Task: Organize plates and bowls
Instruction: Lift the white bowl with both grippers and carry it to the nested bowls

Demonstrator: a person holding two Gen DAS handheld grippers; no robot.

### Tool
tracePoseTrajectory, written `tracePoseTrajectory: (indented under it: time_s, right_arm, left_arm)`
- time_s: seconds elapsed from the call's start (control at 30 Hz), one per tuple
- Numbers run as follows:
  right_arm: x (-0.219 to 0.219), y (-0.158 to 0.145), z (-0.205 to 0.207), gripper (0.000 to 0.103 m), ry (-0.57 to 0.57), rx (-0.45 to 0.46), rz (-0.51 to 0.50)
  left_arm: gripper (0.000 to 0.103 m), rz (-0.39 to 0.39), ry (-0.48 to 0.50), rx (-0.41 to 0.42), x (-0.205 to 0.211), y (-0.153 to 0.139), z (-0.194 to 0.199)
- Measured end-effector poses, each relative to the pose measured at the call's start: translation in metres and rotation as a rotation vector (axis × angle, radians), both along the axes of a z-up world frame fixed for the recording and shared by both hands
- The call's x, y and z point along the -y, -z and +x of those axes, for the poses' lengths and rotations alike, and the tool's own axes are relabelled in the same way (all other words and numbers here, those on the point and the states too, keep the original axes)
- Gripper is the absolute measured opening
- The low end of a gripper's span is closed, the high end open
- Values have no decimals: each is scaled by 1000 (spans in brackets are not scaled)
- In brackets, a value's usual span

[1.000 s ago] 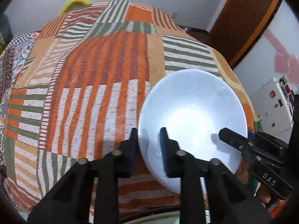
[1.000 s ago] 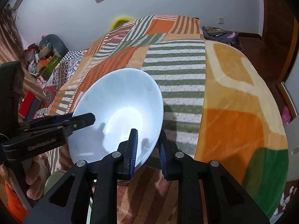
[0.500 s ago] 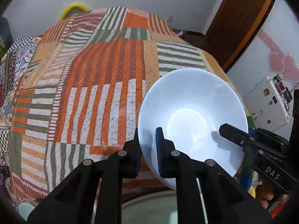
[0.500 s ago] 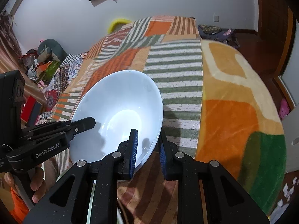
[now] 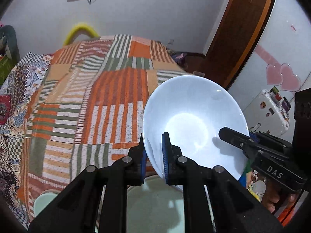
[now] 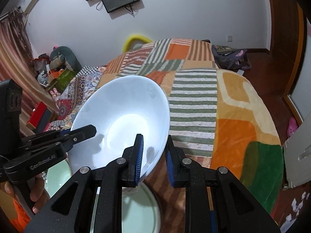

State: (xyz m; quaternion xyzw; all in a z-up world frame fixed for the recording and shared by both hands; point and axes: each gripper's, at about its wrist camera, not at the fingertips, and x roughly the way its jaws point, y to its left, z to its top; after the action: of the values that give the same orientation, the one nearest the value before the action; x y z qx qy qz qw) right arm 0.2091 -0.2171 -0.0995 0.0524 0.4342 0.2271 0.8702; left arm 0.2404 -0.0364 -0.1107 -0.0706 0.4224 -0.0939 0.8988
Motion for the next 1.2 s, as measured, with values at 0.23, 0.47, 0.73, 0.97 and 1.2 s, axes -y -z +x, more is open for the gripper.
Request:
tracePoseTrajectory:
  time_s: [0.23,0.47,0.73,0.97,1.2]
  right_arm:
    - [-20,-15,-19,20,-28,49,6]
    - [-46,-22,-31,20,-67,76,9]
    - [-74,-22,-47,20,-123,94,1]
    - [-95,-19,-59,22,-171,86,25]
    - [-114,-13,-71,22,-222,68,36]
  left_arm:
    - [13,-17,-22,43,-23,-19,-34]
    - [13,-29,-63,78,-52,-31,-66]
    - [14,-29,-123,94,-80,-35,-99]
    - [14,-9,-174,97,-100,-35,-123]
    - [14,-1,-231,87,-123,-30,-147]
